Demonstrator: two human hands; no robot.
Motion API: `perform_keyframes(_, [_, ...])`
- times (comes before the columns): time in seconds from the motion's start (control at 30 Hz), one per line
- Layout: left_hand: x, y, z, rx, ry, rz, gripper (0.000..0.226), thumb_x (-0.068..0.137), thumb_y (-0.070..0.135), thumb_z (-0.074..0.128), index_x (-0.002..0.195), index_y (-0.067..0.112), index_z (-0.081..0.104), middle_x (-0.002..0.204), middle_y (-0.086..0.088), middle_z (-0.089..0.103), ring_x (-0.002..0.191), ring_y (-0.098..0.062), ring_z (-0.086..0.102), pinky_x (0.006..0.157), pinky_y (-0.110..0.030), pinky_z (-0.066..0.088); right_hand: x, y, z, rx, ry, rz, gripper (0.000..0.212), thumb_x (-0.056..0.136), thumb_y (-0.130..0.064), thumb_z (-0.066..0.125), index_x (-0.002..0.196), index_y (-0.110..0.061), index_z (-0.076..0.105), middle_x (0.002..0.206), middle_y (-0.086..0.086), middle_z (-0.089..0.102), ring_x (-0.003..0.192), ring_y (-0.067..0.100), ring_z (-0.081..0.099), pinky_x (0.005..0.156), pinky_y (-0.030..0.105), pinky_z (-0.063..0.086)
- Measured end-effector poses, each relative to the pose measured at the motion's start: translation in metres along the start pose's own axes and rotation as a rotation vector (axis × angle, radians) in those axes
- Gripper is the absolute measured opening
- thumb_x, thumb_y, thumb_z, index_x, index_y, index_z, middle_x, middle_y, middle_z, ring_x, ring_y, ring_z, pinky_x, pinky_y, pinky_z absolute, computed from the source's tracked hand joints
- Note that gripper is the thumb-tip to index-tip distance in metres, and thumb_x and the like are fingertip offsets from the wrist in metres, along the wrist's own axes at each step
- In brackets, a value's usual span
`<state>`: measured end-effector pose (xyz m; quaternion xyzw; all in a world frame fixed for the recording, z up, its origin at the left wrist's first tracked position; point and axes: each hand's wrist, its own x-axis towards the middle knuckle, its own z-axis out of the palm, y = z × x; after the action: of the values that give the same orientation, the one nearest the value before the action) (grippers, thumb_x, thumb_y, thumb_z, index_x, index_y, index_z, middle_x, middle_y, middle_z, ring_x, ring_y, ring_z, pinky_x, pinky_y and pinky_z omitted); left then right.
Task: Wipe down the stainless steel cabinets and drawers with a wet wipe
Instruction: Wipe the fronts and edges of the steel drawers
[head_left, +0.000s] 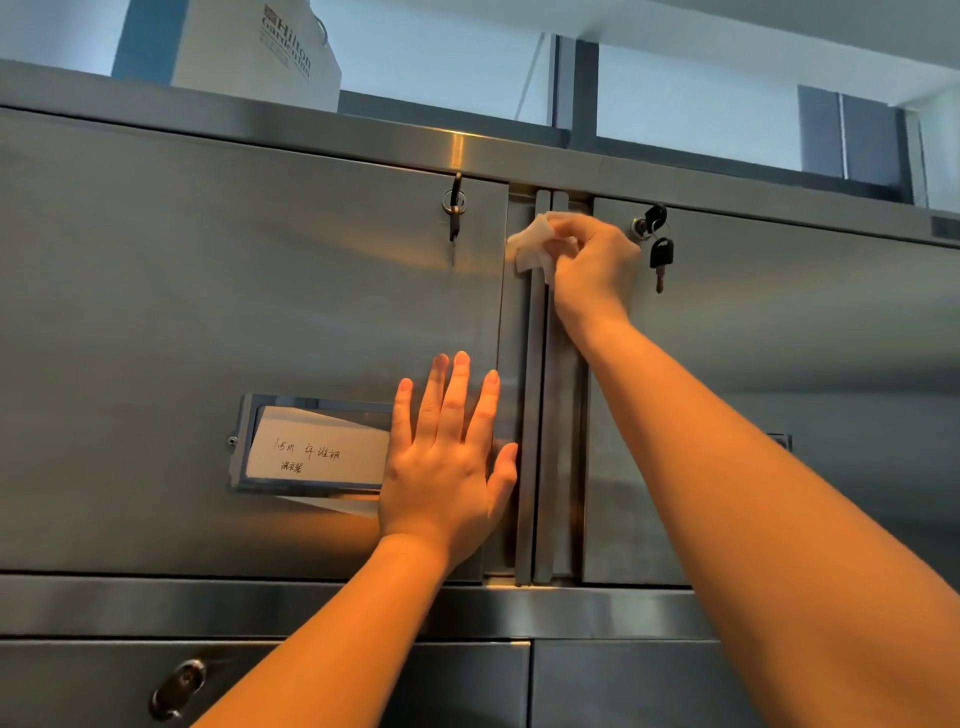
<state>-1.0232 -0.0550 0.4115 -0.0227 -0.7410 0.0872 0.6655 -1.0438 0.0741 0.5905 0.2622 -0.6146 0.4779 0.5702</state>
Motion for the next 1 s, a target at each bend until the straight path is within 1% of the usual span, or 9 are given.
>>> perform_keyframes(0.1, [0.000,0.001,-0.001,0.007,-0.010,-0.001,0.064,0.097,0.049,0.026,0.150,0.016,0.040,0.159,-0.016,0.026,0.148,-0.033,0.020,0.118,-0.054,0.013,-0.044,0.013,-0.009,0.007,0.017,-0.052,0.031,0.088,0.004,0.059,0.108,-0.013,0.075,0.107,0.007,0.071,0.090,0.002,0.058,0.075,-0.003,0.036])
perform_keyframes(0.2, [-0.001,0.002,-0.001,0.018,-0.033,-0.007,0.065,0.097,0.050,0.024,0.151,0.016,0.036,0.160,-0.015,0.023,0.149,-0.033,0.017,0.120,-0.055,0.012,-0.101,0.028,-0.021,0.058,0.002,-0.070,0.030,0.085,0.008,0.060,0.106,-0.009,0.074,0.105,0.007,0.070,0.093,-0.006,0.053,0.081,-0.003,0.036])
perform_keyframes(0.37, [-0.001,0.002,-0.002,-0.016,-0.049,-0.005,0.065,0.098,0.049,0.024,0.152,0.015,0.034,0.161,-0.016,0.021,0.150,-0.033,0.015,0.120,-0.056,0.012,-0.197,0.053,-0.037,0.040,-0.066,0.020,0.029,0.082,0.011,0.064,0.101,-0.006,0.076,0.105,0.005,0.071,0.100,0.006,0.061,0.091,0.003,0.037])
perform_keyframes(0.43, [-0.001,0.003,-0.002,-0.012,-0.052,-0.011,0.065,0.098,0.049,0.026,0.153,0.015,0.032,0.161,-0.016,0.020,0.150,-0.033,0.014,0.120,-0.055,0.010,-0.220,0.056,-0.042,0.050,-0.097,0.070,0.029,0.083,0.012,0.064,0.102,-0.006,0.076,0.104,0.002,0.070,0.099,0.000,0.059,0.090,0.001,0.036])
perform_keyframes(0.57, [0.000,0.002,-0.002,-0.019,-0.050,-0.016,0.065,0.098,0.049,0.024,0.154,0.015,0.030,0.162,-0.016,0.018,0.151,-0.032,0.012,0.120,-0.054,0.006,-0.206,0.051,-0.042,0.071,-0.092,0.074,0.025,0.082,0.013,0.064,0.097,-0.004,0.076,0.100,0.008,0.072,0.094,-0.004,0.057,0.085,-0.001,0.036])
perform_keyframes(0.73, [0.000,0.001,0.000,-0.016,-0.046,-0.013,0.066,0.099,0.051,0.018,0.154,0.016,0.027,0.163,-0.015,0.015,0.151,-0.032,0.009,0.120,-0.054,0.005,-0.166,0.039,-0.033,0.089,-0.039,0.050,0.025,0.085,0.009,0.062,0.100,-0.005,0.076,0.101,0.008,0.071,0.091,-0.003,0.058,0.081,-0.001,0.038])
perform_keyframes(0.87, [-0.001,0.002,0.001,-0.015,-0.031,-0.020,0.065,0.099,0.050,0.022,0.154,0.017,0.028,0.163,-0.014,0.016,0.151,-0.031,0.010,0.120,-0.053,0.004,-0.194,0.048,-0.037,0.052,-0.061,0.038,0.022,0.086,0.007,0.064,0.101,-0.005,0.075,0.104,0.008,0.072,0.098,0.013,0.064,0.089,0.010,0.044])
perform_keyframes(0.93, [-0.001,0.002,0.001,-0.006,-0.018,-0.022,0.064,0.099,0.050,0.026,0.154,0.017,0.029,0.162,-0.014,0.017,0.151,-0.031,0.011,0.120,-0.052,0.003,-0.216,0.055,-0.040,0.039,-0.074,0.044,0.020,0.087,0.004,0.066,0.101,-0.006,0.075,0.103,0.007,0.072,0.099,0.016,0.066,0.091,0.018,0.047])
perform_keyframes(1.0, [-0.001,0.001,0.001,0.006,-0.012,-0.025,0.063,0.100,0.050,0.029,0.154,0.018,0.029,0.162,-0.014,0.017,0.151,-0.031,0.011,0.119,-0.051,0.001,-0.235,0.060,-0.043,0.012,-0.090,0.043,0.020,0.087,0.004,0.067,0.101,-0.007,0.075,0.103,0.006,0.072,0.099,0.016,0.066,0.091,0.017,0.046])
